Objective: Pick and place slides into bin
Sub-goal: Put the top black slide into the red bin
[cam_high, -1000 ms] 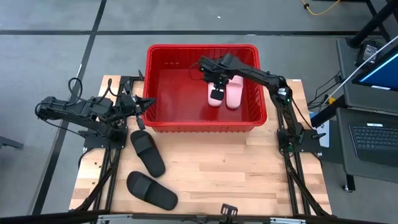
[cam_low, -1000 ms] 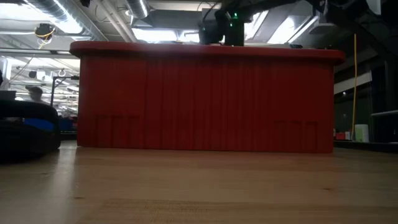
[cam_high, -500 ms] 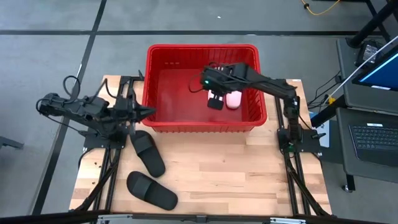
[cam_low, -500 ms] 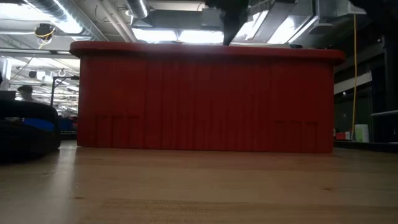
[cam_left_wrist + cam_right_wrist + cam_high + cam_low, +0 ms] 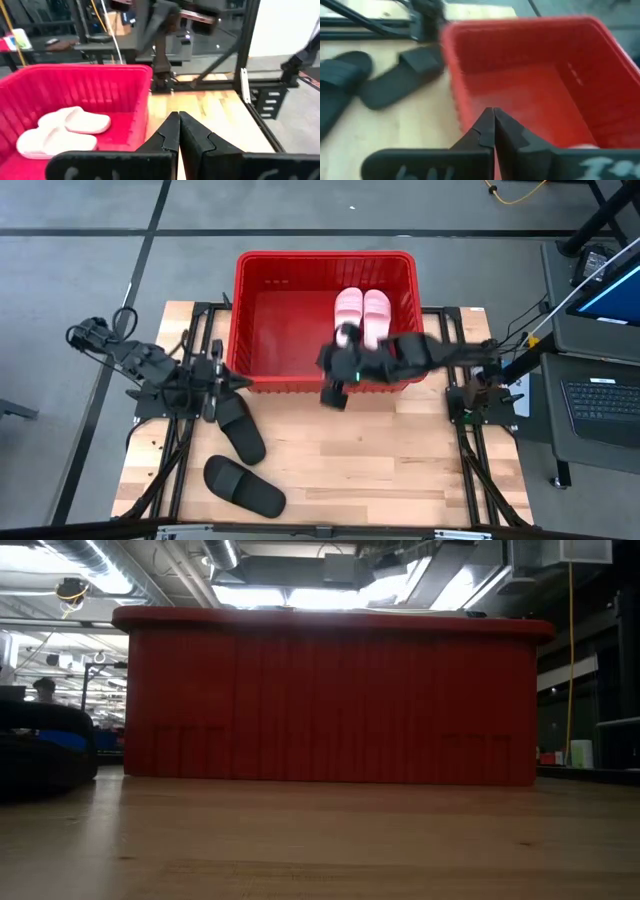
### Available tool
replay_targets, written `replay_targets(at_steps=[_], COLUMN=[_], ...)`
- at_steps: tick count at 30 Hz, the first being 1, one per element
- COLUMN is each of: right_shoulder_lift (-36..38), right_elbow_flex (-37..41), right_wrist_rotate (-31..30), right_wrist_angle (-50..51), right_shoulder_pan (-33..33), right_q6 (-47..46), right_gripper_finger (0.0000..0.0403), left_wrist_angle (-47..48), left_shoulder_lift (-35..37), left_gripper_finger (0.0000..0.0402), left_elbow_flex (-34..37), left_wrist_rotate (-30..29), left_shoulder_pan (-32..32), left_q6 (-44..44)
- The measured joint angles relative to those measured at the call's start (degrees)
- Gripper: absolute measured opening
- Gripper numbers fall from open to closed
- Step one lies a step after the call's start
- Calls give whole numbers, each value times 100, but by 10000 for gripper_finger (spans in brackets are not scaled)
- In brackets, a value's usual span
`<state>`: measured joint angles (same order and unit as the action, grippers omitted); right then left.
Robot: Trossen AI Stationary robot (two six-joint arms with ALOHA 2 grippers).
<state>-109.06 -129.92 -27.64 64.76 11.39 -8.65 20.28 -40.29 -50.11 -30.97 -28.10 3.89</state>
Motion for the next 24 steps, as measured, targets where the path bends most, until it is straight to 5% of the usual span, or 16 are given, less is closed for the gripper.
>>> replay_targets(at_steps=[13, 24], right_shoulder_lift=[121, 1238], right_elbow_flex=[1906, 3664], right_wrist_rotate=[-280, -293], right_wrist_angle=[-1481, -3199], right_shoulder_pan=[876, 1677], right_q6=[-809, -893], right_gripper_finger=[4, 4], left_wrist_angle=[1617, 2940], left_shoulder_lift=[-1345, -2906], left_gripper_finger=[1, 2], left_elbow_flex=[-1320, -2711], left_wrist_rotate=[-1027, -920], left_shoulder_pan=[-1174, -1440], left_q6=[1362, 3225])
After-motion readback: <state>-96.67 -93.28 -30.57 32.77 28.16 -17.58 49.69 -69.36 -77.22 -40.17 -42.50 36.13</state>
